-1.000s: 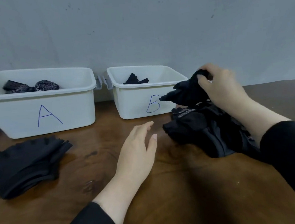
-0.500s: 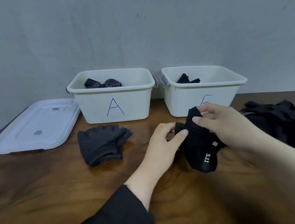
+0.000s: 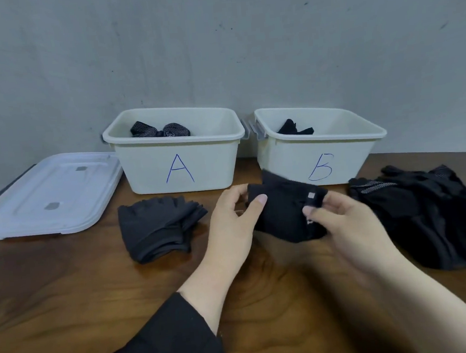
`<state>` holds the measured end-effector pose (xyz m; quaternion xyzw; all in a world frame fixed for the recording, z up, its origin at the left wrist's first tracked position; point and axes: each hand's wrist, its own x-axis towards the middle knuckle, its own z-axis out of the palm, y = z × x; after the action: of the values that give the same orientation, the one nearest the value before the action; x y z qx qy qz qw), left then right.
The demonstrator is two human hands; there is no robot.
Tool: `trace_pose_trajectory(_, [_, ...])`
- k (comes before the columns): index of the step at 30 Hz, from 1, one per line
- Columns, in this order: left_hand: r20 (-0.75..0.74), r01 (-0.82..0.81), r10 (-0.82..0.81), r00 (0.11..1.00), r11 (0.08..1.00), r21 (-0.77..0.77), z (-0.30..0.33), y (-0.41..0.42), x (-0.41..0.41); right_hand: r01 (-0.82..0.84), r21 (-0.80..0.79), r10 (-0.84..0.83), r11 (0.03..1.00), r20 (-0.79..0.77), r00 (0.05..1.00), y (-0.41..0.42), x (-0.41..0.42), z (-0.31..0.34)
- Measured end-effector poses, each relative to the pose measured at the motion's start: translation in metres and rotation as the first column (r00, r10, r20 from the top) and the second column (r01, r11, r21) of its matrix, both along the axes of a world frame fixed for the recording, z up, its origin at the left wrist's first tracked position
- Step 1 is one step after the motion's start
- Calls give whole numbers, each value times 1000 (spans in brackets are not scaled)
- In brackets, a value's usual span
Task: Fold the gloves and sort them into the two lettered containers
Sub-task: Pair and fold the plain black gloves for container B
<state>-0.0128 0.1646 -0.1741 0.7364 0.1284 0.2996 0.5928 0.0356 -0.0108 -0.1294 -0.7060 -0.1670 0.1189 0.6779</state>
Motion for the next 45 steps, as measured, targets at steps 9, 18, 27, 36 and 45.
trace_pose_trajectory(9, [88, -251, 240, 967, 823, 510, 12, 33, -35, 251, -453, 166, 856, 699, 695, 4, 2, -11])
trace_pose_trajectory(18, [-259, 28, 320, 911, 580, 814, 12, 112, -88, 134, -748, 506, 650, 558, 658, 15, -20, -60])
trace_pose_trajectory(27, [-479, 228, 231, 847, 656, 720, 13, 119, -91, 162, -782, 559, 601, 557, 614, 21, -24, -61])
trace_pose_trajectory(36, [-146, -114, 328, 933, 656, 746, 5, 118, -81, 106, -774, 552, 625, 534, 640, 32, -33, -58])
trace_pose_trajectory(45, [232, -427, 359, 904, 783, 452, 56, 53, -67, 93, -349, 150, 932, 609, 779, 31, -39, -35])
